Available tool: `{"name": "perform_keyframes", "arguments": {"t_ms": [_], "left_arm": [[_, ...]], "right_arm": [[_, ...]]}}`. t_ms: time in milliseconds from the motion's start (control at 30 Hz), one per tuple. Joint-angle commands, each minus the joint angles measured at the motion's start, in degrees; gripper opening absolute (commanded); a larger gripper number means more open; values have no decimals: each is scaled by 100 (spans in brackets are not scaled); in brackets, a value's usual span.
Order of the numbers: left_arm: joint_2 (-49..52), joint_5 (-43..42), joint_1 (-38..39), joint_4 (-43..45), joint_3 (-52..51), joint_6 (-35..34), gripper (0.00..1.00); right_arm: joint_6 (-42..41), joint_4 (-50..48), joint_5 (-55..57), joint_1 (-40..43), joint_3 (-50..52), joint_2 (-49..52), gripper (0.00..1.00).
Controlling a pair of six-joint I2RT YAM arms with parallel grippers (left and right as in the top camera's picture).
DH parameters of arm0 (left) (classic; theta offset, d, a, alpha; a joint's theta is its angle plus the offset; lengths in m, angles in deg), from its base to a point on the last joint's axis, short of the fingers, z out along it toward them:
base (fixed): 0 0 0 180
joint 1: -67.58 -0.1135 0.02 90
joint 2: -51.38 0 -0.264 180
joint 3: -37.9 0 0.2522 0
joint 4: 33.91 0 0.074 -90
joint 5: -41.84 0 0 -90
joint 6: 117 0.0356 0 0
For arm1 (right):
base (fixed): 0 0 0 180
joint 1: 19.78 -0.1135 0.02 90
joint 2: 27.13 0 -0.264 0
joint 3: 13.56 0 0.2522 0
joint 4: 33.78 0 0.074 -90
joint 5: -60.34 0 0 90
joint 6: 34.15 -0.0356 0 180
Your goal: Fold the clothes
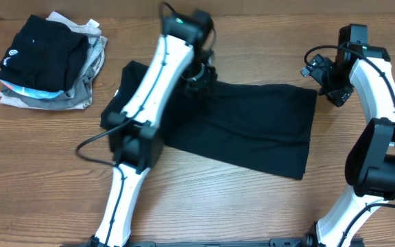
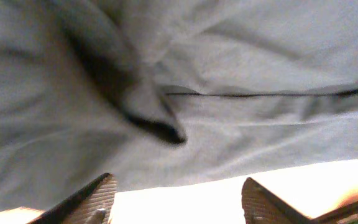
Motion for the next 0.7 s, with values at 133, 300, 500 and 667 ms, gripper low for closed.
{"name": "perform_keyframes", "arguments": {"t_ms": [133, 300, 500, 667], "left_arm": [[-1266, 1106, -164, 310, 39, 175, 95], [-975, 1047, -542, 656, 33, 212, 99], [-367, 549, -903, 1036, 33, 195, 93], [33, 262, -876, 1515, 33, 199, 84]], "right_arm": [[-39, -166, -229, -37, -39, -24, 100], [-37, -118, -229, -37, -39, -24, 100], [-33, -116, -229, -37, -39, -24, 100], [-33, -107, -229, -37, -39, -24, 100]]}}
